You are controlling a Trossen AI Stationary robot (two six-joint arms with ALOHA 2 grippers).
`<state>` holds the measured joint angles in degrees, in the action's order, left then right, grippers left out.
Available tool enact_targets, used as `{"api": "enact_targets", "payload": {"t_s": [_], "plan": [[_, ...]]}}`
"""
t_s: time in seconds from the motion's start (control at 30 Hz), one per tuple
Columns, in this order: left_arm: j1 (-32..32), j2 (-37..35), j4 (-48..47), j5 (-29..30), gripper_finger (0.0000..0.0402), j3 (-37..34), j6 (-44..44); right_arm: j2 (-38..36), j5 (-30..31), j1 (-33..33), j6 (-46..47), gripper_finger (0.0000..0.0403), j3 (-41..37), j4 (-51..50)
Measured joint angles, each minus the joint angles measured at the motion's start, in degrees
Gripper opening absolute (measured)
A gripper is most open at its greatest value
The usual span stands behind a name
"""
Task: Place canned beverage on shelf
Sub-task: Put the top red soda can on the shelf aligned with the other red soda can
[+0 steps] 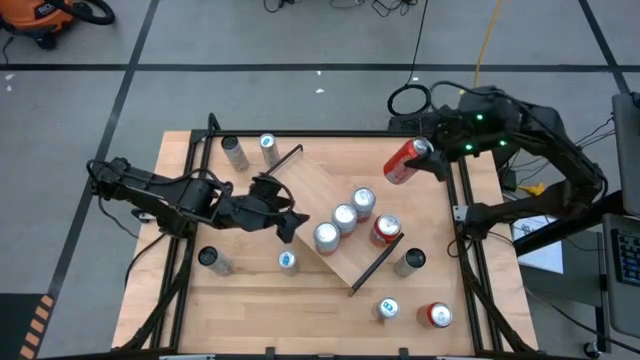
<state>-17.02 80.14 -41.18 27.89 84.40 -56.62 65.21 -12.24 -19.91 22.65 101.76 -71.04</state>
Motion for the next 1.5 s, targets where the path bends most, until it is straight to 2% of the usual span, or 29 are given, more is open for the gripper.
{"api": "enact_targets", "payload": {"t_s": [0.13, 0.3, 0.47, 0.7, 1.17, 1.5], "plan": [[-0.3, 0.0, 7.6, -1.1, 0.0328, 0.0, 1.1, -1.6, -1.8, 3.5, 1.7, 0.0271, 0.1, 6.6], [-0.3, 0.0, 16.2, -0.2, 0.0328, 0.0, 8.0, -2.9, -3.0, 7.5, 1.6, 0.0271, 0.1, 13.3], [0.5, 0.0, 24.5, 2.7, 0.0328, 0.0, 12.7, -3.2, -2.9, 10.4, 0.4, 0.0271, 0.1, 17.1], [1.6, 0.5, 36.1, 3.0, 0.0328, 0.0, 16.6, -3.1, -3.0, 14.4, -4.9, 0.0271, 0.1, 21.6], [1.6, 2.6, 39.7, 4.1, 0.0329, 0.0, 14.3, -2.8, -6.4, 17.1, -17.7, 0.0271, 0.1, 22.7], [1.6, 3.5, 40.2, 0.4, 0.0329, 0.0, 14.1, -2.8, -7.4, 17.1, -25.5, 0.0271, 0.1, 22.8]]}}
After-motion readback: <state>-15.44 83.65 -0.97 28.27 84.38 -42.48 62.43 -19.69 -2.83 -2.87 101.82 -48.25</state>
